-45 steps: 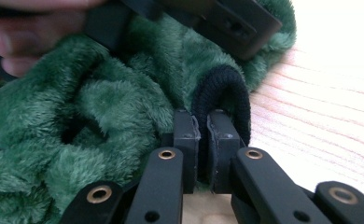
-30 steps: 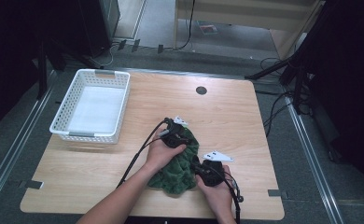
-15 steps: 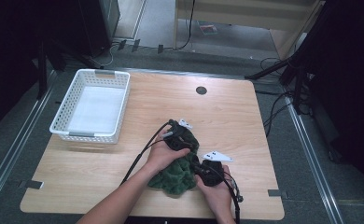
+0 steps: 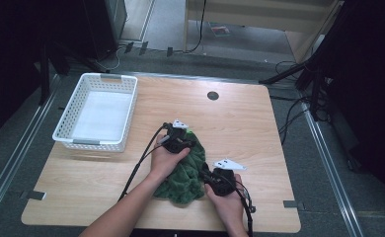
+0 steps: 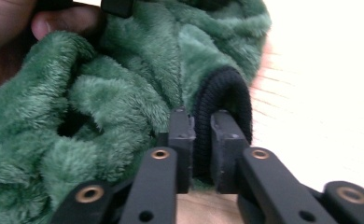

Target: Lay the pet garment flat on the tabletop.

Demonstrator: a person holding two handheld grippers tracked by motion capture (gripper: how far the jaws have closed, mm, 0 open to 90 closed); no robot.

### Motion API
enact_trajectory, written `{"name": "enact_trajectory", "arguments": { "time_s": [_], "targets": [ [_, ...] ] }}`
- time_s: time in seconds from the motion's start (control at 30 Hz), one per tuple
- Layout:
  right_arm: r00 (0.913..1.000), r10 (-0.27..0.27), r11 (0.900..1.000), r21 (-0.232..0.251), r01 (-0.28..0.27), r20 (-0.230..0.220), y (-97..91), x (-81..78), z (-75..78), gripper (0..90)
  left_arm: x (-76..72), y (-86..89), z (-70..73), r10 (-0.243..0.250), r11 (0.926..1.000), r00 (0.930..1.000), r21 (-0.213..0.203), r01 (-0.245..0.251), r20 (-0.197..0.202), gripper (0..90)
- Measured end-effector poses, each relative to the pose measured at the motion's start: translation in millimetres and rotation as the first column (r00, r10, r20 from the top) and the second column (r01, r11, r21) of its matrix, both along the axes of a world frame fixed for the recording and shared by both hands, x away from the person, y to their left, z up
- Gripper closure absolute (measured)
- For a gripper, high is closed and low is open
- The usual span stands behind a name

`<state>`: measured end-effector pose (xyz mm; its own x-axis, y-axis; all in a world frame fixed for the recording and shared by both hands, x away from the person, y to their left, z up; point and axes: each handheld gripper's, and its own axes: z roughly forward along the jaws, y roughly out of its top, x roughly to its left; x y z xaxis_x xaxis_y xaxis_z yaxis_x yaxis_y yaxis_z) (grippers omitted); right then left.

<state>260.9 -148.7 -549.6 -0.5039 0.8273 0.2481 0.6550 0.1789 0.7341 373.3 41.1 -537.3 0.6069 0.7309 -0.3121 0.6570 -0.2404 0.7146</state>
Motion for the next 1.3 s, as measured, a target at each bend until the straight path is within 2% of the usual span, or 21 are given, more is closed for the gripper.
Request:
{"name": "enact_trajectory", "arguments": {
  "time_s": [0.13, 0.2, 0.27, 0.3, 0.33, 0.37, 0.43, 0.47, 0.5, 0.6, 0.67, 0.73, 0.83, 0.93, 0.97, 1.03, 1.13, 1.3],
  "targets": [
    [0.9996, 0.027, 0.9987, 0.043, -0.027, 0.013, -6.0, -1.1, 3.8, 59.8, -5.1, -2.0, 5.8, -0.047, 0.9987, 0.9989, -0.017, 0.047, 0.0, 63.2],
    [0.9979, 0.054, 0.9973, 0.049, -0.055, 0.036, -9.5, -3.0, 8.1, 56.7, -6.3, -3.5, 5.2, -0.067, 0.9978, 0.9977, 0.0, 0.067, 0.008, 58.5],
    [0.996, 0.058, 0.9965, 0.057, -0.061, 0.068, -15.3, -5.1, 14.1, 56.4, -5.7, -3.2, 2.7, -0.071, 0.9971, 0.9974, 0.028, 0.071, 0.012, 57.2],
    [0.9956, 0.047, 0.9964, 0.066, -0.053, 0.081, -19.1, -6.0, 17.7, 56.8, -5.0, -2.5, 1.2, -0.066, 0.9975, 0.9978, 0.026, 0.065, 0.01, 56.6],
    [0.995, 0.032, 0.9961, 0.079, -0.04, 0.094, -23.7, -6.7, 21.3, 58.2, -4.6, -1.6, 0.3, -0.059, 0.9982, 0.9983, 0.011, 0.059, 0.005, 56.0],
    [0.9941, 0.012, 0.9954, 0.093, -0.022, 0.108, -28.8, -6.6, 25.1, 63.3, -4.8, -0.2, 0.9, -0.054, 0.9985, 0.9985, -0.009, 0.054, 0.003, 55.2],
    [0.9891, -0.038, 0.9903, 0.138, 0.018, 0.142, -37.5, -5.8, 33.7, 79.2, -7.5, 2.4, 6.3, -0.037, 0.998, 0.999, -0.051, 0.038, 0.024, 52.7],
    [0.9862, -0.047, 0.9881, 0.152, 0.023, 0.159, -39.2, -3.9, 38.2, 84.3, -10.0, 4.6, 10.9, -0.024, 0.9966, 0.9989, -0.077, 0.027, 0.04, 51.4],
    [0.9836, -0.051, 0.988, 0.153, 0.024, 0.173, -38.3, -1.9, 42.9, 86.7, -13.1, 8.5, 16.1, -0.015, 0.9951, 0.998, -0.097, 0.021, 0.062, 50.6],
    [0.9787, -0.034, 0.9929, 0.118, 0.01, 0.203, -22.9, 6.7, 50.3, 86.9, -25.6, 27.9, 27.8, 0.029, 0.9937, 0.993, -0.111, -0.017, 0.114, 53.0],
    [0.9795, -0.008, 0.9958, 0.091, -0.01, 0.201, -10.1, 12.2, 46.3, 82.9, -35.0, 42.2, 27.3, 0.072, 0.993, 0.9908, -0.101, -0.06, 0.115, 57.5],
    [0.9862, 0.027, 0.9983, 0.047, -0.035, 0.164, 3.6, 19.3, 35.6, 81.4, -42.5, 54.2, 21.2, 0.087, 0.9938, 0.9917, -0.078, -0.079, 0.095, 63.0],
    [0.9925, 0.052, 0.9985, -0.024, -0.049, 0.11, 16.3, 27.5, 20.2, 80.6, -51.0, 66.9, 9.0, 0.081, 0.9967, 0.9951, -0.003, -0.081, 0.057, 69.1],
    [0.9967, 0.044, 0.9977, -0.053, -0.041, 0.068, 17.6, 34.0, 12.4, 80.2, -54.4, 70.8, -2.7, 0.069, 0.9955, 0.9974, 0.063, -0.07, 0.023, 74.3],
    [0.9981, 0.035, 0.998, -0.055, -0.032, 0.051, 17.6, 35.7, 10.8, 80.2, -54.4, 70.4, -5.7, 0.068, 0.9952, 0.9976, 0.07, -0.068, 0.012, 75.1],
    [0.9989, 0.034, 0.9975, -0.064, -0.031, 0.032, 18.3, 39.7, 7.1, 80.5, -53.5, 69.5, -7.2, 0.073, 0.9934, 0.9971, 0.086, -0.075, 0.02, 76.6],
    [0.9993, 0.015, 0.9971, -0.075, -0.013, 0.033, 20.2, 44.9, 4.3, 82.1, -48.4, 66.0, -6.9, 0.105, 0.9869, 0.9934, 0.118, -0.11, 0.045, 79.5],
    [0.9996, -0.015, 0.997, -0.076, 0.017, 0.023, 20.4, 64.4, 4.6, 83.8, -27.0, 66.8, -7.5, 0.17, 0.9765, 0.9835, 0.124, -0.177, 0.06, 81.1]
  ]
}}
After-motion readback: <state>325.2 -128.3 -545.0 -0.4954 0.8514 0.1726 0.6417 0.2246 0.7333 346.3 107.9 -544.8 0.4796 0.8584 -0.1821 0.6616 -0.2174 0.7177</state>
